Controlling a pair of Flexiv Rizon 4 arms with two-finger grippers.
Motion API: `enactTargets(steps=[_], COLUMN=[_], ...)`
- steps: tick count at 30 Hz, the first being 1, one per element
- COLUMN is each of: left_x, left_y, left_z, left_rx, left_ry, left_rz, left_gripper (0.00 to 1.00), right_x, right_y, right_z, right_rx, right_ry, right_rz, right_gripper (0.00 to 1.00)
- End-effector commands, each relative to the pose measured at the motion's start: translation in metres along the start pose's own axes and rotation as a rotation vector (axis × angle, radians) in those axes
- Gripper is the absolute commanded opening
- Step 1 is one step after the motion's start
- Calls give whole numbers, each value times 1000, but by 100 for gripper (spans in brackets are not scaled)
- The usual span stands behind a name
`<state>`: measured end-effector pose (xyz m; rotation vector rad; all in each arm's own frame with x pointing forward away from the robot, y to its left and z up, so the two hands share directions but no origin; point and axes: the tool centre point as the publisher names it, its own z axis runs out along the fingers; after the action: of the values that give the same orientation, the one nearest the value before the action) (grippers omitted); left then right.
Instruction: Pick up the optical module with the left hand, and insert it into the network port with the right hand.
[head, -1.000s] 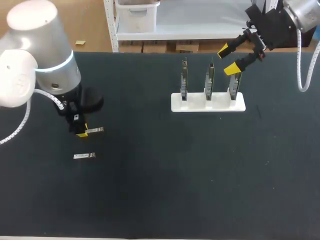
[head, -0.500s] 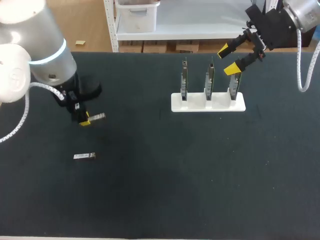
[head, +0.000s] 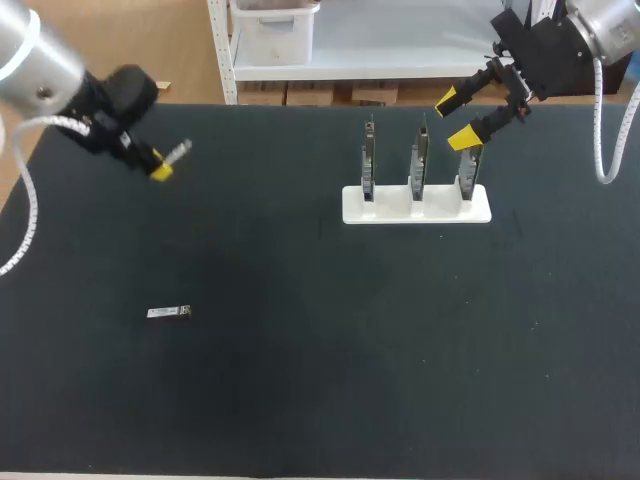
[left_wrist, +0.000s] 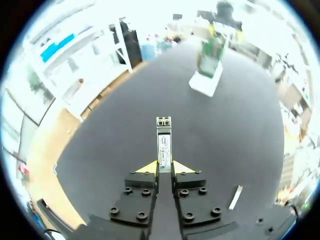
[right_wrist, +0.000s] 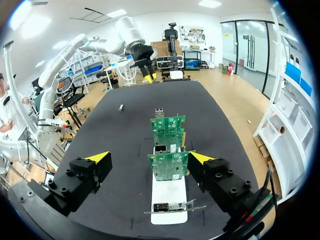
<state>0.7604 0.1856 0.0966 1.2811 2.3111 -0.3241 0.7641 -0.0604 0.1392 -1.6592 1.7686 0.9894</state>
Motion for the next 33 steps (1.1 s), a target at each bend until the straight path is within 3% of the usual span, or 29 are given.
enactTargets(steps=[1, 7, 14, 24, 33], left_x=[-21, -78, -149, -240, -292], left_y=[0, 6, -4, -37, -78], left_z=[-8, -10, 0, 22, 40], left_rx=[-42, -14, 50, 166, 252], left_ry=[-174, -313, -430, -584, -670], left_rz=[-29, 21, 136, 260, 316], left_gripper=[0, 0, 0, 0, 0], right_x=[0, 0, 0, 0, 0], right_y=[-1, -1, -1, -1, -1], right_z=[0, 0, 0, 0, 0], right_rx=[-1, -1, -1, -1, -1], right_ry=[0, 0, 0, 0, 0], right_rz=[0, 0, 0, 0, 0], right_gripper=[100, 100, 100, 100, 100])
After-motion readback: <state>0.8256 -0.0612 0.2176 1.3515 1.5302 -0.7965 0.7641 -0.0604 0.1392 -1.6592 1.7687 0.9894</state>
